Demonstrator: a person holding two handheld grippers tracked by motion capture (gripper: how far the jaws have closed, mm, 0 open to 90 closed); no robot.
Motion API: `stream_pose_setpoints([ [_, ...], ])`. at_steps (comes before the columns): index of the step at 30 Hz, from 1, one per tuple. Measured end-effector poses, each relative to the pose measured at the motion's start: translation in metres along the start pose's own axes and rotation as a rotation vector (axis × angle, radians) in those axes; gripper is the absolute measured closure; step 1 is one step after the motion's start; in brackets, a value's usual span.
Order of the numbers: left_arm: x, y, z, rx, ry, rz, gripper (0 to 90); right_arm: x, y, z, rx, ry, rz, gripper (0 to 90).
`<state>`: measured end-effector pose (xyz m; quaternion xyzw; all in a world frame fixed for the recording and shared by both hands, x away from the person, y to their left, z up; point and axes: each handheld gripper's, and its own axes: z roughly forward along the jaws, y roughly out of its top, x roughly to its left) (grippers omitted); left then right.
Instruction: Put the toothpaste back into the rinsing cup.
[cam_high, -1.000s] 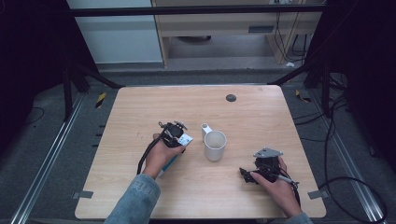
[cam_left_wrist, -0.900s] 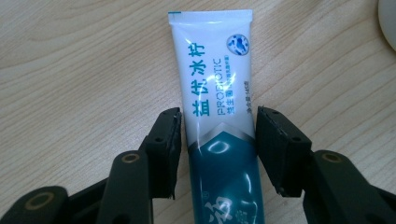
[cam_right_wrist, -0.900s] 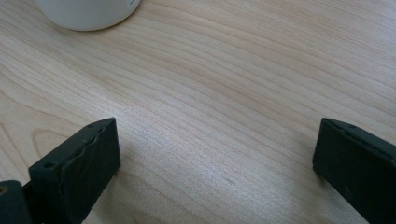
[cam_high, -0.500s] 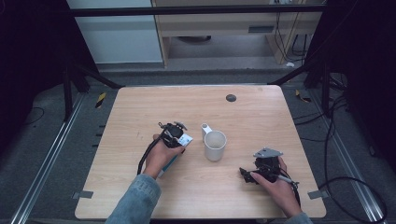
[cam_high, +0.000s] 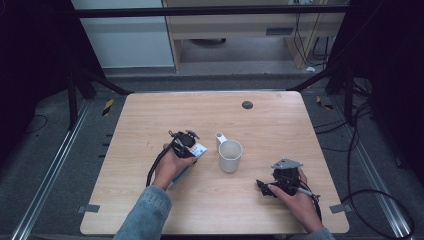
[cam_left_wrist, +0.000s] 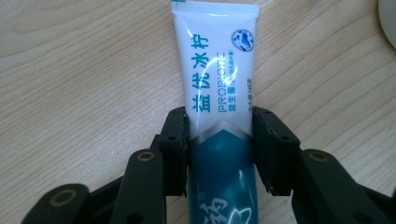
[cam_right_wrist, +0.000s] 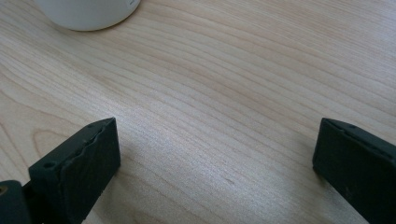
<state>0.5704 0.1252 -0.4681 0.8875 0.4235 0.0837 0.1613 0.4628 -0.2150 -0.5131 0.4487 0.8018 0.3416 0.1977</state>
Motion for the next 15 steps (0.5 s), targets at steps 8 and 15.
stream_pose_setpoints([
  [8,-0.001,0.0045,-0.0025,0.031,-0.004,0.011,66.6,0.0,0.0,0.0,0.0,0.0,0.0,1.0],
  [15,-0.0022,0.0068,-0.0074,0.043,0.0,0.023,75.8,0.0,0.0,0.0,0.0,0.0,0.0,1.0],
])
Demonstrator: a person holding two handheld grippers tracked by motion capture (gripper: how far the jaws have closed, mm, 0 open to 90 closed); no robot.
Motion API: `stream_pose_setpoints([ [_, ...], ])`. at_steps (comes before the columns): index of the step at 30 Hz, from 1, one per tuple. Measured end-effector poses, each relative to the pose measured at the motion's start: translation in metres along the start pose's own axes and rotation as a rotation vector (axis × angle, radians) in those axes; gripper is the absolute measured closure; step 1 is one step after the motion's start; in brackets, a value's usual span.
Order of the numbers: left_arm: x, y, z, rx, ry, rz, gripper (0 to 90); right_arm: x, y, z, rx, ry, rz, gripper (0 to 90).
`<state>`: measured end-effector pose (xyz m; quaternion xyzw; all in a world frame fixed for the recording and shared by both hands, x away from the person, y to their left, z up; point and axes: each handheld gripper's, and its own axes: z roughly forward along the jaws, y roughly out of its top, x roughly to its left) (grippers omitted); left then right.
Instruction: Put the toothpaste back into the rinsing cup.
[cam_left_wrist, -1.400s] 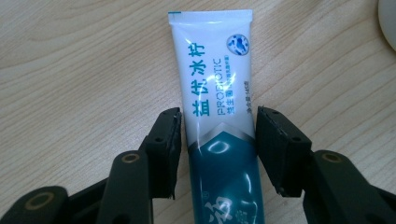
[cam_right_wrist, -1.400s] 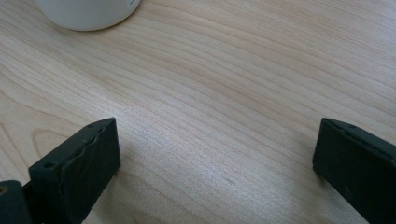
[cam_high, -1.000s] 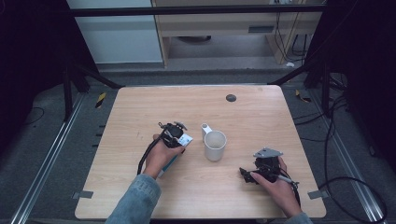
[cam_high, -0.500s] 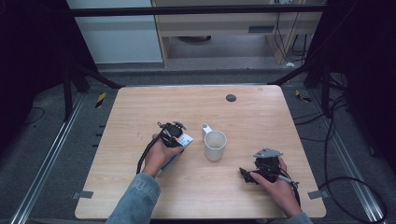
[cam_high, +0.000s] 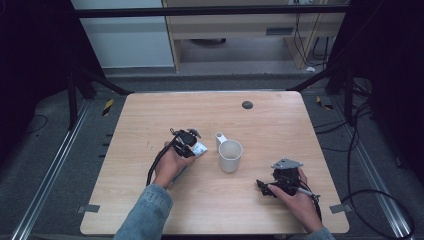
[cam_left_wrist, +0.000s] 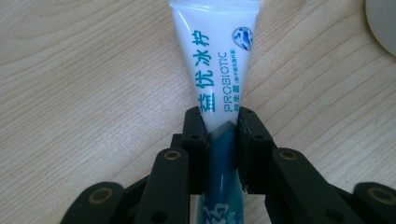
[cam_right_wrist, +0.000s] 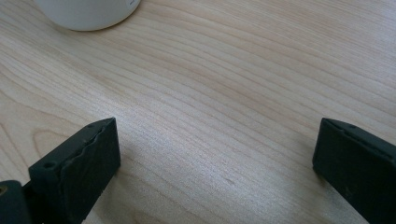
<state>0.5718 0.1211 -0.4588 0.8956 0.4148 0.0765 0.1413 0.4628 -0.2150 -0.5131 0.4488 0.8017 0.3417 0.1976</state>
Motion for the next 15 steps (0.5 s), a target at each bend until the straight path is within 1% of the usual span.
stream_pose_setpoints([
  [3,0.002,-0.003,-0.003,-0.005,0.001,-0.007,77.2,0.0,0.0,0.0,0.0,0.0,0.0,1.0],
  [7,0.006,-0.009,-0.011,-0.044,0.004,-0.025,77.6,0.0,0.0,0.0,0.0,0.001,0.0,1.0],
  [8,0.006,-0.009,-0.011,-0.044,0.004,-0.025,77.6,0.0,0.0,0.0,0.0,0.0,-0.001,1.0],
  [9,0.008,-0.011,-0.018,-0.064,0.008,-0.028,77.7,0.0,0.0,0.0,0.0,0.001,0.0,1.0],
  [10,0.007,-0.013,-0.021,-0.077,0.007,-0.031,77.7,0.0,0.0,0.0,0.0,0.0,-0.001,1.0],
  [12,0.008,-0.013,-0.024,-0.08,0.006,-0.029,77.7,0.0,0.0,0.0,0.0,0.0,-0.001,1.0],
  [13,0.006,-0.016,-0.032,-0.106,0.013,-0.026,77.7,0.0,0.0,0.0,0.0,0.0,0.0,1.0],
  [14,0.006,-0.016,-0.036,-0.118,0.018,-0.023,77.8,0.0,0.0,0.0,0.0,0.0,-0.001,0.9],
  [15,0.006,-0.016,-0.036,-0.118,0.018,-0.023,77.8,0.0,0.0,0.0,0.0,0.0,-0.001,0.9],
])
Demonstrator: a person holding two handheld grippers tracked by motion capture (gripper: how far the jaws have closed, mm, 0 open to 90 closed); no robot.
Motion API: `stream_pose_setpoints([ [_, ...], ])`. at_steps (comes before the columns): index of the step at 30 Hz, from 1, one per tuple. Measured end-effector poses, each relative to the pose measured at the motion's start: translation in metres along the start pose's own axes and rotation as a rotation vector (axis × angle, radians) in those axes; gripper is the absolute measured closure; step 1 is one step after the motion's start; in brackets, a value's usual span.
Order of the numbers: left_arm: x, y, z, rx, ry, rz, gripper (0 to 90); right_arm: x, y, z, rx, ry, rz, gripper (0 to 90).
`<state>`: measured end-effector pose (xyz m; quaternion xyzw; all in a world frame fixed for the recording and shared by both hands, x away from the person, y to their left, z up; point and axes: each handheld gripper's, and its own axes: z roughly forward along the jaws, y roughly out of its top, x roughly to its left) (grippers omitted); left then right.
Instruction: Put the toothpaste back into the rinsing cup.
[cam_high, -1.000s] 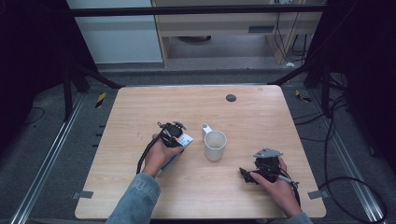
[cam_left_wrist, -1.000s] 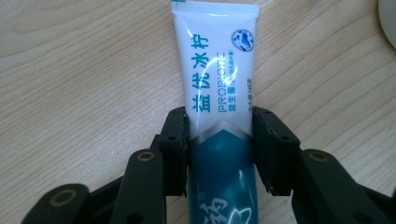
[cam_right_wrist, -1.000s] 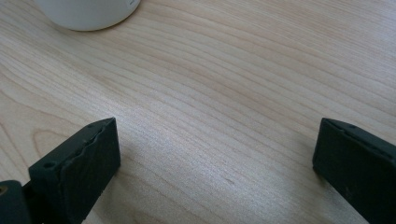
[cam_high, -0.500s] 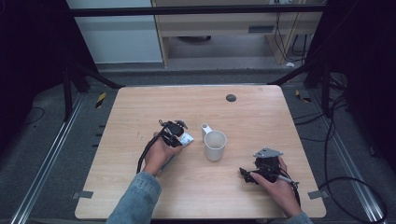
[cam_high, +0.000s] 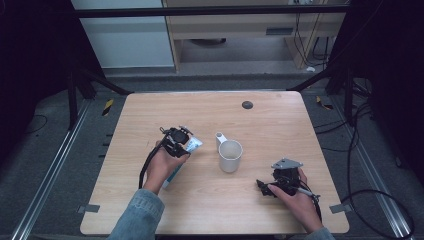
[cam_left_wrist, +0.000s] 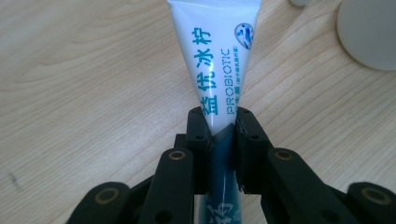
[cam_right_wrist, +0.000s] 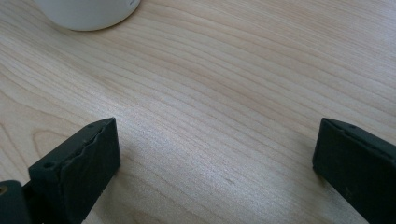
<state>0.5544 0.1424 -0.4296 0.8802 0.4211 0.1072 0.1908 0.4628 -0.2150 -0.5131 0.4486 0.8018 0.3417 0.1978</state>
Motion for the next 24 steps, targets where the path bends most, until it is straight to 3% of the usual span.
stream_pose_setpoints([
  [7,-0.001,-0.003,-0.025,-0.076,0.009,0.0,77.8,0.0,0.0,0.0,0.0,0.0,0.0,0.9],
  [15,0.002,-0.004,-0.034,-0.125,0.002,-0.026,77.8,0.0,0.0,0.0,0.0,-0.001,0.0,0.9],
  [24,-0.005,-0.001,-0.043,-0.187,0.003,-0.032,77.8,0.0,0.0,0.0,0.0,0.0,0.0,0.9],
])
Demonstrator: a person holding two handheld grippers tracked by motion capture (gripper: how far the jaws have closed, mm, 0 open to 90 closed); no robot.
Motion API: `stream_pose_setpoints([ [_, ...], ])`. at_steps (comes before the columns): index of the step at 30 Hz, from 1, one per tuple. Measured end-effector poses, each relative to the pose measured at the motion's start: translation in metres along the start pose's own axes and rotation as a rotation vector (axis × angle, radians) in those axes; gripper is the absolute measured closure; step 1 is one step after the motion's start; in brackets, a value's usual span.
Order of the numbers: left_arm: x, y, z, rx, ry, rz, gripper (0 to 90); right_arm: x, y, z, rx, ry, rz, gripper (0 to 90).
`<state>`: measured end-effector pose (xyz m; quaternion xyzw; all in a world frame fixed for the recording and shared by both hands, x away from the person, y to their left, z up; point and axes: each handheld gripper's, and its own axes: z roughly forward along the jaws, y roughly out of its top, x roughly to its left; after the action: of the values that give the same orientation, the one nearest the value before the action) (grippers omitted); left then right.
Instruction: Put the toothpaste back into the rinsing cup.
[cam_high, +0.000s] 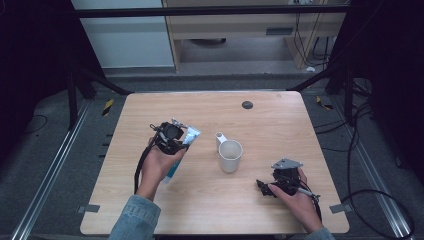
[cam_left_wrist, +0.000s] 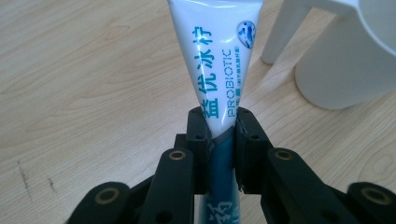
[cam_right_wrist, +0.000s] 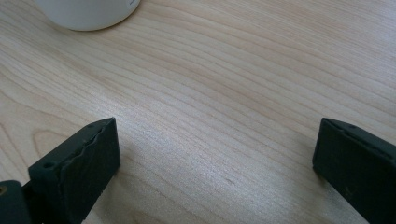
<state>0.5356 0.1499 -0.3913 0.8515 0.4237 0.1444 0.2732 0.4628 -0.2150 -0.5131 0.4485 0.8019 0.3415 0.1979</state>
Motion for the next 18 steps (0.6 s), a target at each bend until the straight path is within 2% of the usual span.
stream_pose_setpoints([
  [6,-0.003,0.007,-0.002,-0.004,0.006,0.003,77.8,0.0,0.0,0.0,0.0,0.0,0.0,1.0],
  [11,-0.005,0.013,-0.006,-0.034,-0.005,0.005,77.9,0.0,0.0,0.0,0.0,0.0,0.0,1.0],
  [13,-0.01,0.018,-0.01,-0.054,0.0,0.018,77.9,0.0,0.0,0.0,0.0,0.0,0.0,0.9],
  [18,-0.016,0.024,-0.016,-0.091,-0.001,0.019,77.8,0.0,0.0,0.0,0.003,-0.002,0.003,0.8],
])
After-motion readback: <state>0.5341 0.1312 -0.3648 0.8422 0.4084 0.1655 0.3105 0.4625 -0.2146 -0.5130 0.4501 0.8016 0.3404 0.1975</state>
